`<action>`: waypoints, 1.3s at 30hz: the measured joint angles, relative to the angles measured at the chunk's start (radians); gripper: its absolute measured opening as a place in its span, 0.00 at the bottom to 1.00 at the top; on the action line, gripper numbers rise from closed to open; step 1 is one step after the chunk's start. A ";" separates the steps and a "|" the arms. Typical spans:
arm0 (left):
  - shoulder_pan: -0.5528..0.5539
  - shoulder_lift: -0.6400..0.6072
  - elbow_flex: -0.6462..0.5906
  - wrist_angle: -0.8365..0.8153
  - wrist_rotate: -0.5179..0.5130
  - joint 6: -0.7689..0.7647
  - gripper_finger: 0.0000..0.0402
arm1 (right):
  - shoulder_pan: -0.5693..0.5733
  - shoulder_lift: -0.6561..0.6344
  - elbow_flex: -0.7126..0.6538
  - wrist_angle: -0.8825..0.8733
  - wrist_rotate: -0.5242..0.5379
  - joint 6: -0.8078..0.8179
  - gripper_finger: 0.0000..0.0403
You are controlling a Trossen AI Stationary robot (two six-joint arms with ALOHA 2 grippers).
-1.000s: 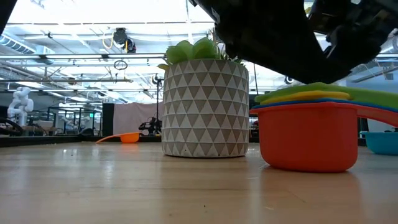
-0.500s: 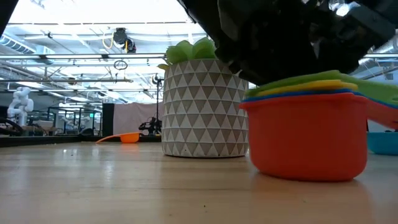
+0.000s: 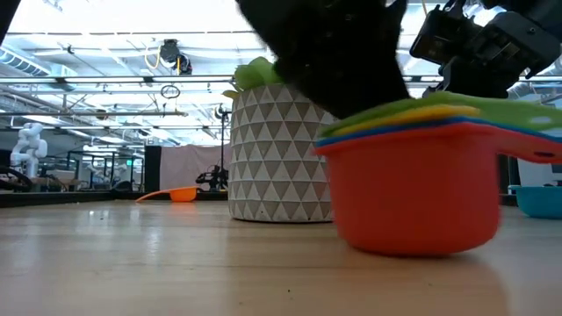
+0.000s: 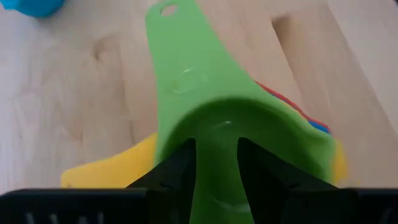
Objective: Nest measuring cups in basket
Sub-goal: Stack the nested measuring cups on top of the blue measuring cup, then stack the light blue measuring cup on top of the green measuring cup
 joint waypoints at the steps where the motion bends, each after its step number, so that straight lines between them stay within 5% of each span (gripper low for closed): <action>1: -0.004 0.000 0.000 -0.009 -0.001 -0.005 0.30 | 0.000 0.000 0.000 0.000 0.000 0.000 0.33; 27: -0.018 -0.101 0.001 -0.149 -0.154 0.014 0.30 | 0.000 -0.005 0.000 -0.020 0.006 0.011 0.33; 39: -0.016 -0.121 0.000 -0.197 -0.175 -0.001 0.30 | -0.002 -0.181 0.001 -0.212 0.112 0.017 0.33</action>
